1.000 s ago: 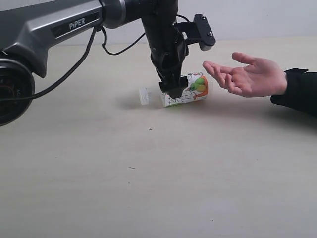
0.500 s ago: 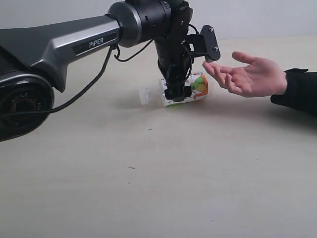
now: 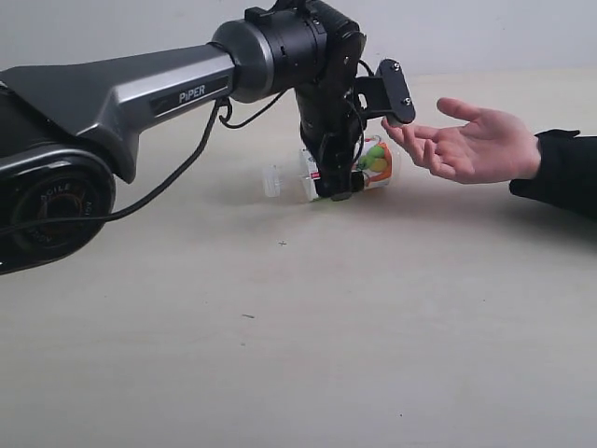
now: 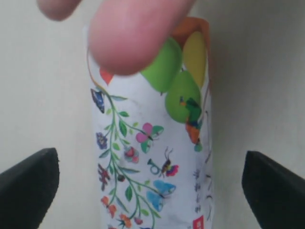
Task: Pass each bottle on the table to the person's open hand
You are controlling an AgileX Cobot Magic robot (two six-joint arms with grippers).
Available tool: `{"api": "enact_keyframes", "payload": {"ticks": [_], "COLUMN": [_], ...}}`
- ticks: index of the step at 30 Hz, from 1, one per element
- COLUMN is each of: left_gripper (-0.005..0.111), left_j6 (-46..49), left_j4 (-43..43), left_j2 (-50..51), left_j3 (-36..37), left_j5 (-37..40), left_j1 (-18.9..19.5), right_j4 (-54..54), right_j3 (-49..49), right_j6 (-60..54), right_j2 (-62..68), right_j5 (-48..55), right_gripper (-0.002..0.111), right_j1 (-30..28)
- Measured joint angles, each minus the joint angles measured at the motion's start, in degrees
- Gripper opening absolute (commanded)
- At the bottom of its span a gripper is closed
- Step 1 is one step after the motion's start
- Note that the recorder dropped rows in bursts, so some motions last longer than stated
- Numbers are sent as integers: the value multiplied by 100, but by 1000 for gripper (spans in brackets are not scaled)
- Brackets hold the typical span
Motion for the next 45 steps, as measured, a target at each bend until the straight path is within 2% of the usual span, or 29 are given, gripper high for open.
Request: {"api": "enact_keyframes", "payload": {"ticks": [45], "left_gripper": [105], "left_j6": [-60], "left_j4": [44], "left_j2": [271], "left_j3": [0], "left_j5": [209], "left_j1": [0], "right_j4": [0], "right_j3": [0], "right_j6": [0], "right_j2": [0], "right_j5": [0], "right_gripper": [0], "right_j1": [0]}}
